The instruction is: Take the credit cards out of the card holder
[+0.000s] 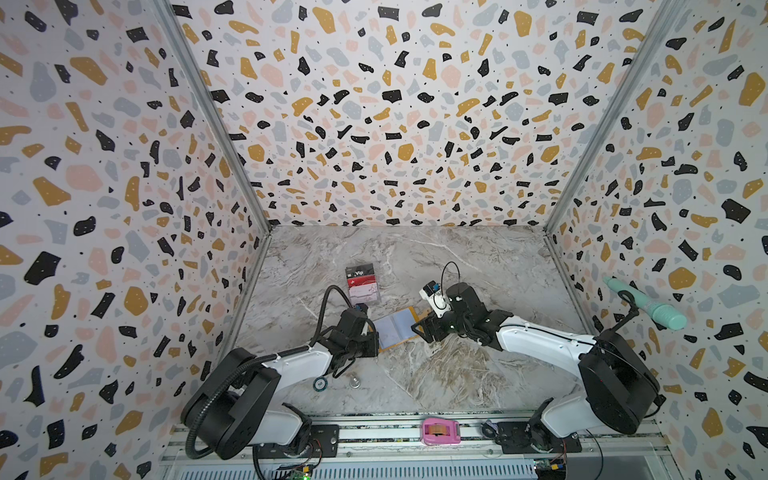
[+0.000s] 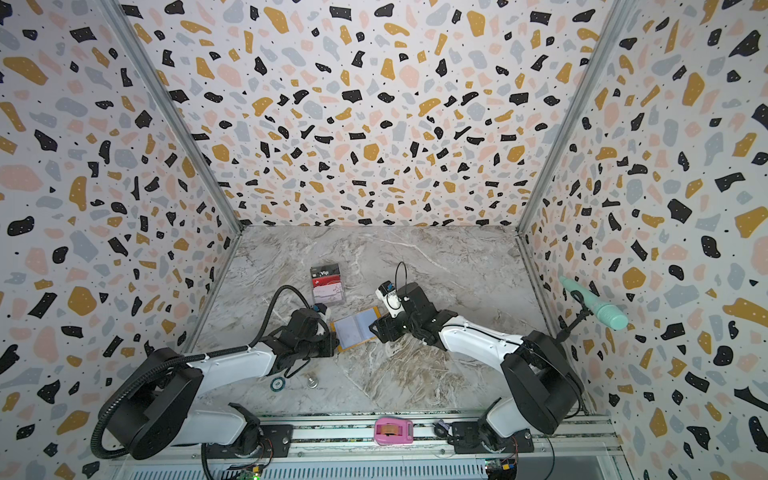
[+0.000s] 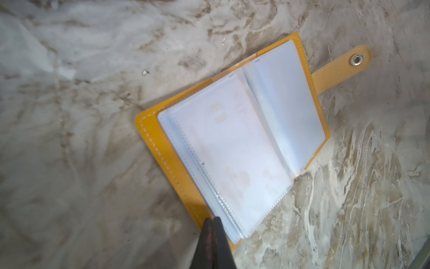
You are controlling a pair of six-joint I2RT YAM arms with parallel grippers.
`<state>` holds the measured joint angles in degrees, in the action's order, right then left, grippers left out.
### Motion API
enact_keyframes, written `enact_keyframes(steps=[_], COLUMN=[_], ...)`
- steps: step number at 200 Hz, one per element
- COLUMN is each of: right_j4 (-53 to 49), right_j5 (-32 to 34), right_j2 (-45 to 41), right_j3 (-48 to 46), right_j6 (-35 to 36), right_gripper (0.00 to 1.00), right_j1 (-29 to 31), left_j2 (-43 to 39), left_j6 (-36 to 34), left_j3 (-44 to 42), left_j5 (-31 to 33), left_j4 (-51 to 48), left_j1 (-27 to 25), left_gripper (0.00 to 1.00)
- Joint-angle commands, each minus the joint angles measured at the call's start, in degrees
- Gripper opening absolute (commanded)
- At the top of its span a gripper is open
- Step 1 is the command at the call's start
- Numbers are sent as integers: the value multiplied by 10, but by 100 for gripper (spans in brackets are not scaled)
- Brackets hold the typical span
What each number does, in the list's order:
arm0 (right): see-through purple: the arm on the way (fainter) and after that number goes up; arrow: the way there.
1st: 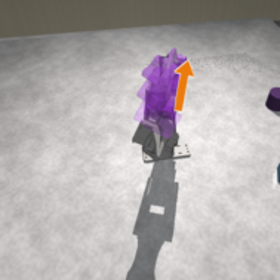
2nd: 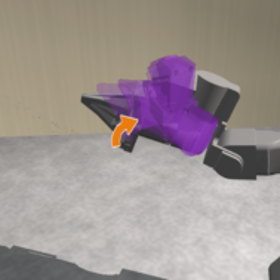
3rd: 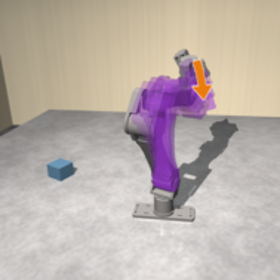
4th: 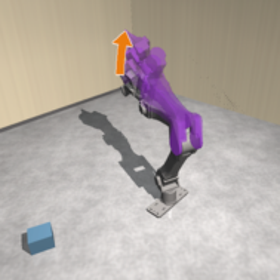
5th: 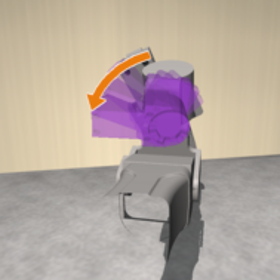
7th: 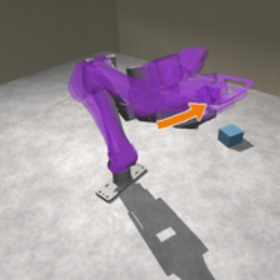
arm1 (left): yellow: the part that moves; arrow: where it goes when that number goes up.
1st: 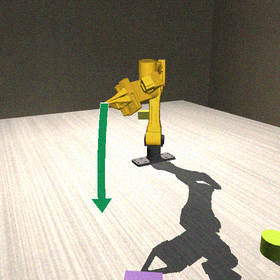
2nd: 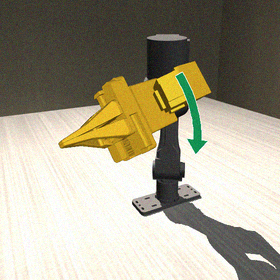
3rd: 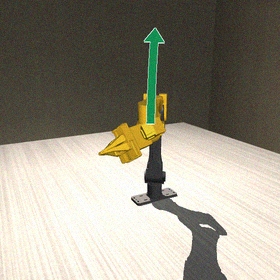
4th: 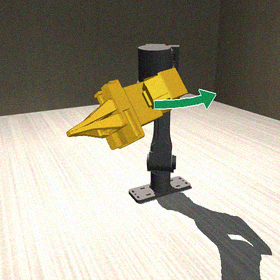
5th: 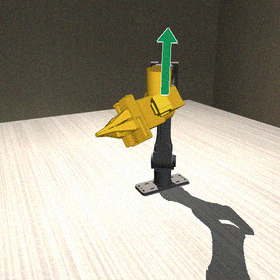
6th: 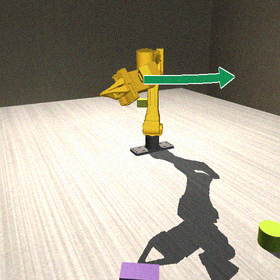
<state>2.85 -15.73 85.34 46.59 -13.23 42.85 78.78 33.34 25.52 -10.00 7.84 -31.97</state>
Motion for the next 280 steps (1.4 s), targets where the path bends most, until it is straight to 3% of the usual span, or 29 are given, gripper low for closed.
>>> enact_keyframes(steps=[1,110,143,280], right_j4=[9,4,1,-20], right_j5=[32,81,109,155], right_j2=[8,129,150,224], right_j3=[27,108,119,163], right_j6=[-6,14,13,16], right_gripper=[79,76,82,81], right_j1=[19,85,97,124], left_j2=[4,17,29,38], left_j6=[7,16,17,18], left_j3=[-9,-43,-59,-83], left_j5=[1,-12,-12,-5], left_j4=[37,89,106,119], left_j1=[-3,-3,-3,-3], left_gripper=[0,0,0,0])
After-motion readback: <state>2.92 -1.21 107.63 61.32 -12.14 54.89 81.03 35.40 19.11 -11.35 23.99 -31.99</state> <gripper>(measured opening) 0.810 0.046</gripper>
